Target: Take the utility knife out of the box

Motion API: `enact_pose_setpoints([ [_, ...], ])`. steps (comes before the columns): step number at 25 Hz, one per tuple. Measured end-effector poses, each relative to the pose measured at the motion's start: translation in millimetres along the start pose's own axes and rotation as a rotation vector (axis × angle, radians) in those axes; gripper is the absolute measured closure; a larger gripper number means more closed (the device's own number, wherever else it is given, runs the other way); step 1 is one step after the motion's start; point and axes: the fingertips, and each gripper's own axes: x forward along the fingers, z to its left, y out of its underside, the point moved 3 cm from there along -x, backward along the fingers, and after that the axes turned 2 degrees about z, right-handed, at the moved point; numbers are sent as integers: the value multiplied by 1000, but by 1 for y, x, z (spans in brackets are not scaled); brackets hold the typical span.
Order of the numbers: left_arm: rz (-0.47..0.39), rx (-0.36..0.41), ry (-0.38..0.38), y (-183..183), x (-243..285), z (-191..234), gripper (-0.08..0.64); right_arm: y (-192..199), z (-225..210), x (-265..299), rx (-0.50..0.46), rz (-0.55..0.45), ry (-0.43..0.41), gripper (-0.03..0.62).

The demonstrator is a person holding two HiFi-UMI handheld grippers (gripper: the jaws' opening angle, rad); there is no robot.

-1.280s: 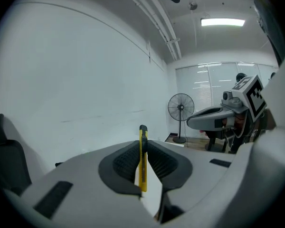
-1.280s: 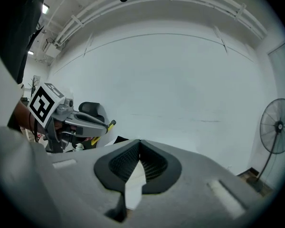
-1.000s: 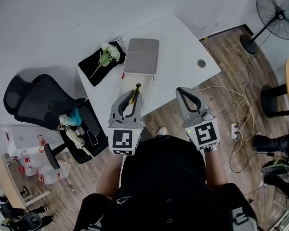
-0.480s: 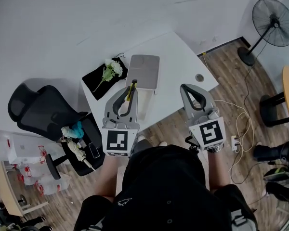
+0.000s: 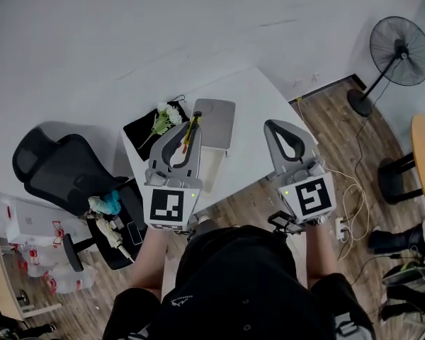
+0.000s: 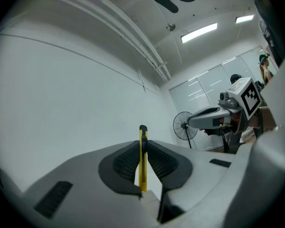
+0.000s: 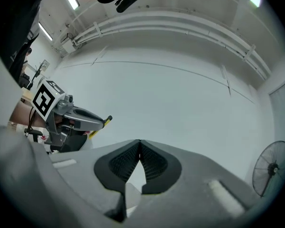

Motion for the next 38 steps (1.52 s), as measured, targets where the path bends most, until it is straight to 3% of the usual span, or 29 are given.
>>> enact_pose_setpoints([
  [8, 90, -16, -7, 28, -4, -3, 510, 5, 0, 2, 21, 5, 10, 588],
  [12, 117, -42, -15, 41, -6, -5, 510, 27, 1, -2, 36, 102, 13, 588],
  [22, 113, -41, -28, 41, -9, -3, 509, 32, 2, -2, 41, 115, 2, 588],
  [26, 108, -42, -32, 39, -12, -2, 509, 25, 4, -2, 49, 76, -6, 588],
  [38, 133, -49, -7, 49, -11, -9, 509, 35, 5, -5, 54, 122, 1, 588],
])
